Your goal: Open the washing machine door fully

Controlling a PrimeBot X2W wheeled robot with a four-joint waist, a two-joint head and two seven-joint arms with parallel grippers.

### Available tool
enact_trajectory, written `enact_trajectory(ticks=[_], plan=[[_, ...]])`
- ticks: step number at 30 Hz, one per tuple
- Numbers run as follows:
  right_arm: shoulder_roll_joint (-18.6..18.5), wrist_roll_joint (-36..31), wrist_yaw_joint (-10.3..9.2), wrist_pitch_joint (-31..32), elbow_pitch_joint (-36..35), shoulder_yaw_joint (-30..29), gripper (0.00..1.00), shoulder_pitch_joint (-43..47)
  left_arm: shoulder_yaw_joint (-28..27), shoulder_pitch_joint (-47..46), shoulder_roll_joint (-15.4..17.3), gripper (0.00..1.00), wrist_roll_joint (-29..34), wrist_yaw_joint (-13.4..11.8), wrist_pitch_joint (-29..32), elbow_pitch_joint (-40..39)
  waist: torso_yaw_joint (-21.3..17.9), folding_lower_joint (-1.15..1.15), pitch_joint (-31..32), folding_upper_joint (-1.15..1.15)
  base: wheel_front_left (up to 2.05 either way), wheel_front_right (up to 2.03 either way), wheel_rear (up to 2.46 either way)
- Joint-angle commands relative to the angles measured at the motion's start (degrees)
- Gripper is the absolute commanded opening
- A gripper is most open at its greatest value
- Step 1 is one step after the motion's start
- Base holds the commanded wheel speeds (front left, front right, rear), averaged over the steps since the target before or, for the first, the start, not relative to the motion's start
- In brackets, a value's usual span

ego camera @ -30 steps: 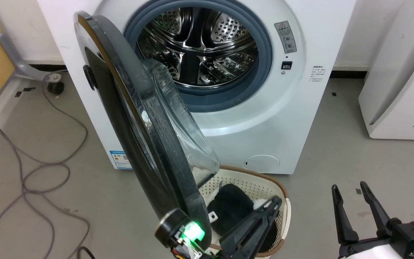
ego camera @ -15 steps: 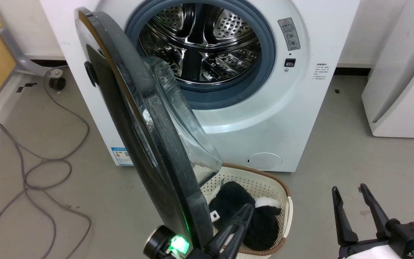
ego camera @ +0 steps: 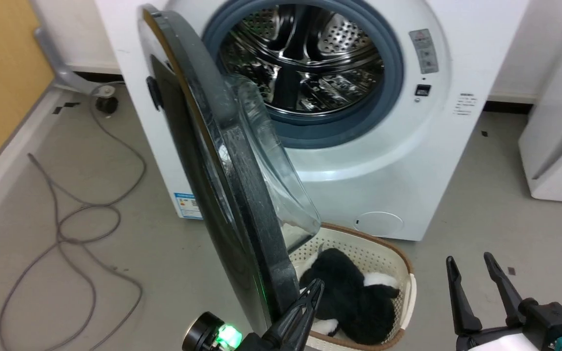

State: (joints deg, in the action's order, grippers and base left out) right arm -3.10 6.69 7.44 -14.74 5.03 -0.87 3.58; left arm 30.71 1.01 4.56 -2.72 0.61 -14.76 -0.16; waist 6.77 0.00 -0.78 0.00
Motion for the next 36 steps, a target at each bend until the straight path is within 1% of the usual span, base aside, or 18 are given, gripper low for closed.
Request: enact_trajectory(ticks=[1, 8, 9, 13, 14, 23, 24, 29, 36], plan=[[0.2, 0.6, 0.05, -0.3, 0.3, 0.5, 1.0, 0.3, -0.8, 0.8, 0.6, 0.0, -0.3, -0.4, -0.2, 0.5, 1.1, 0.0, 0.1, 0.0, 0.0, 0.0, 0.0], [0.2, 1.3, 0.05, -0.3, 0.9, 1.0, 1.0, 0.8, -1.4, 2.6, 1.0, 0.0, -0.7, -1.0, -0.2, 0.8, 4.4, 0.0, 0.2, 0.0, 0.0, 0.0, 0.0], [0.2, 1.3, 0.05, -0.3, 0.9, 1.0, 1.0, 0.8, -1.4, 2.6, 1.0, 0.0, -0.7, -1.0, -0.2, 0.8, 4.4, 0.0, 0.2, 0.0, 0.0, 0.0, 0.0], [0.2, 1.4, 0.05, -0.3, 1.1, 1.4, 1.0, 0.7, -2.3, 3.3, 1.3, 0.0, -0.8, -1.5, -0.2, 0.5, 6.7, 0.0, -0.1, 0.0, 0.0, 0.0, 0.0], [0.2, 1.3, 0.05, -0.3, 1.3, 1.6, 1.0, 0.7, -2.8, 3.4, 1.5, 0.0, -0.9, -1.8, -0.2, 0.3, 8.0, 0.0, -0.3, 0.0, 0.0, 0.0, 0.0], [0.2, 1.0, 0.05, -0.3, 1.5, 1.3, 1.0, 0.3, -5.9, 3.6, 2.4, 0.0, -1.3, -3.2, -0.2, -0.5, 14.0, 0.0, -2.1, 0.0, 0.0, 0.0, 0.0], [0.2, 1.0, 0.05, -0.3, 1.5, 1.3, 1.0, 0.3, -5.9, 3.6, 2.4, 0.0, -1.3, -3.2, -0.2, -0.5, 14.0, 0.0, -2.1, 0.0, 0.0, 0.0, 0.0], [0.2, 0.2, 0.05, -0.3, 1.4, 1.6, 1.0, -0.7, -9.0, 3.2, 2.8, 0.0, -1.7, -4.5, -0.2, -1.1, 16.6, 0.0, -3.7, 0.0, 0.0, 0.0, 0.0], [0.2, -0.8, 0.05, -0.3, 1.4, 2.2, 1.0, -2.7, -14.6, 3.4, 3.4, 0.0, -2.8, -6.8, -0.2, -1.9, 18.2, 0.0, -5.9, 0.0, 0.0, 0.0, 0.0]])
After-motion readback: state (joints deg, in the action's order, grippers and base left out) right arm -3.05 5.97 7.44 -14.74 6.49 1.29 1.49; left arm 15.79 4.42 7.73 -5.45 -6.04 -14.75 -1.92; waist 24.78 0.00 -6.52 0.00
